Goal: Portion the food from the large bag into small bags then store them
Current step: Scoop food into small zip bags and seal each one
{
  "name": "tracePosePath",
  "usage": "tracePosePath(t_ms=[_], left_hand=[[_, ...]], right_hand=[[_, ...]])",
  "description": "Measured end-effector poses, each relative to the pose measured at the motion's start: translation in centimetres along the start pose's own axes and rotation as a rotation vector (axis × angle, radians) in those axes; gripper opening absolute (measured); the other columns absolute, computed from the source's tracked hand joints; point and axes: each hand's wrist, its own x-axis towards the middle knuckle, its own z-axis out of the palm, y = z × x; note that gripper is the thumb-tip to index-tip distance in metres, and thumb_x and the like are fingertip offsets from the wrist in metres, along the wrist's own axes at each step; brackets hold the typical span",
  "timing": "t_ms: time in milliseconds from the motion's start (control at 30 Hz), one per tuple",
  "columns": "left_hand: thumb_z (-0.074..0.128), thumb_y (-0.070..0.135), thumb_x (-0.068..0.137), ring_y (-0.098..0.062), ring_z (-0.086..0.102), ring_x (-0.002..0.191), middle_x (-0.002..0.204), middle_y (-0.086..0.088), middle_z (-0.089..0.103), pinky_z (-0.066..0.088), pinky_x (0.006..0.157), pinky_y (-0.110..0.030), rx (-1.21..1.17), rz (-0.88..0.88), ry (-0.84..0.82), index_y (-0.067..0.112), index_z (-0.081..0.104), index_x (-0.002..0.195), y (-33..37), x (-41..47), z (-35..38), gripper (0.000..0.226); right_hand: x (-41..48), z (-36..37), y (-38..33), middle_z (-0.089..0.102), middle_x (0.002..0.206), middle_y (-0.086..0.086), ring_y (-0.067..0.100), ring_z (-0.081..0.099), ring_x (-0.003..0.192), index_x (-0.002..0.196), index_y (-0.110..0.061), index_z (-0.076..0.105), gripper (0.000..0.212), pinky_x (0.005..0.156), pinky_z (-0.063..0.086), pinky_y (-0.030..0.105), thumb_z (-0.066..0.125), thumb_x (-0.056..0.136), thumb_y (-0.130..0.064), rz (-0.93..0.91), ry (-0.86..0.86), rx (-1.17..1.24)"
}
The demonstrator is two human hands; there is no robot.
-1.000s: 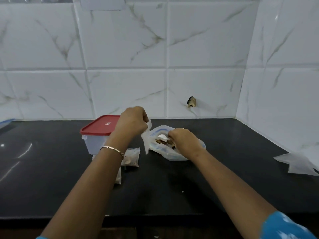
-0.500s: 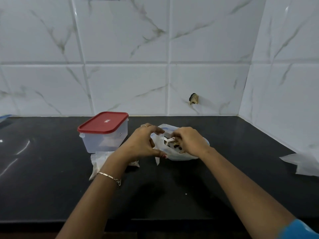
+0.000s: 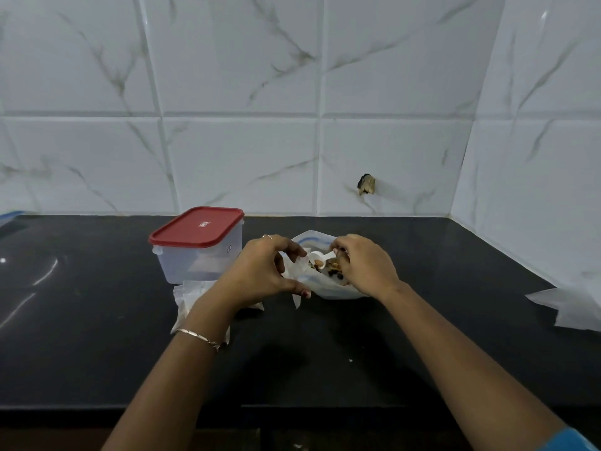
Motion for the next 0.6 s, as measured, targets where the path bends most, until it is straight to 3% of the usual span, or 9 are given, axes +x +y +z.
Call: tracePosePath(t_ms=[100, 200, 367, 433, 533, 600], left_hand=[[0.087, 0.044, 0.058, -0.003, 0.057, 0.072, 0.087, 0.019, 0.057, 0.045, 0.064, -0.010, 0.092, 0.062, 0.090, 0.023, 0.069, 0.100, -0.1, -0.8, -0.2, 0.050], [0.087, 0.051, 0.053, 0.001, 0.054, 0.068, 0.076, 0.021, 0.052, 0.039, 0.060, -0.007, 0.106, 0.100, 0.176, 0.018, 0.072, 0.092, -0.5, -1.7, -0.1, 0.053], [0.070, 0.076, 0.051, -0.003, 0.058, 0.071, 0.076, 0.017, 0.061, 0.048, 0.062, -0.019, 0.021, 0.037, 0.225, 0.022, 0.073, 0.091, 0.0, -3.1, -0.3, 0.067], [0.068, 0.069, 0.060, -0.003, 0.060, 0.071, 0.077, 0.014, 0.064, 0.049, 0.063, -0.017, -0.008, -0.005, 0.245, 0.023, 0.073, 0.091, 0.2, -3.3, -0.4, 0.056], [0.075, 0.038, 0.079, -0.001, 0.064, 0.075, 0.082, 0.015, 0.067, 0.055, 0.071, -0.019, -0.047, -0.100, 0.253, 0.024, 0.074, 0.094, 0.5, -3.2, -0.4, 0.021], [0.076, 0.021, 0.081, -0.002, 0.067, 0.076, 0.082, 0.013, 0.070, 0.058, 0.075, -0.024, -0.143, -0.190, 0.255, 0.023, 0.074, 0.092, 0.5, -3.1, -0.2, 0.011]], right_hand=[[-0.2, 0.1, 0.0, 0.064, 0.108, -0.007, 0.010, 0.058, 0.093, 0.111, -0.025, 0.066, 0.023, 0.076, 0.050, 0.029, 0.046, 0.100, -0.023, 0.032, 0.017, 0.030], [-0.5, -0.1, 0.0, 0.066, 0.109, -0.008, 0.008, 0.058, 0.092, 0.108, -0.026, 0.067, 0.023, 0.072, 0.043, 0.025, 0.048, 0.098, -0.021, 0.073, 0.031, 0.115], [-1.5, -0.7, -0.1, 0.066, 0.109, -0.008, 0.013, 0.061, 0.096, 0.110, -0.028, 0.065, 0.022, 0.072, 0.042, 0.027, 0.048, 0.099, -0.023, 0.137, -0.009, 0.078], [-1.9, -0.9, -0.1, 0.068, 0.103, -0.005, 0.017, 0.063, 0.094, 0.108, -0.026, 0.063, 0.018, 0.080, 0.043, 0.032, 0.048, 0.098, -0.026, 0.203, -0.036, 0.030], [-2.6, -1.3, 0.1, 0.067, 0.098, -0.006, 0.018, 0.062, 0.095, 0.102, -0.025, 0.061, 0.014, 0.091, 0.036, 0.035, 0.049, 0.094, -0.028, 0.342, -0.074, 0.037], [-3.2, -1.4, 0.3, 0.068, 0.093, -0.009, 0.016, 0.060, 0.090, 0.095, -0.026, 0.061, 0.012, 0.092, 0.034, 0.036, 0.051, 0.092, -0.030, 0.402, -0.038, 0.056]])
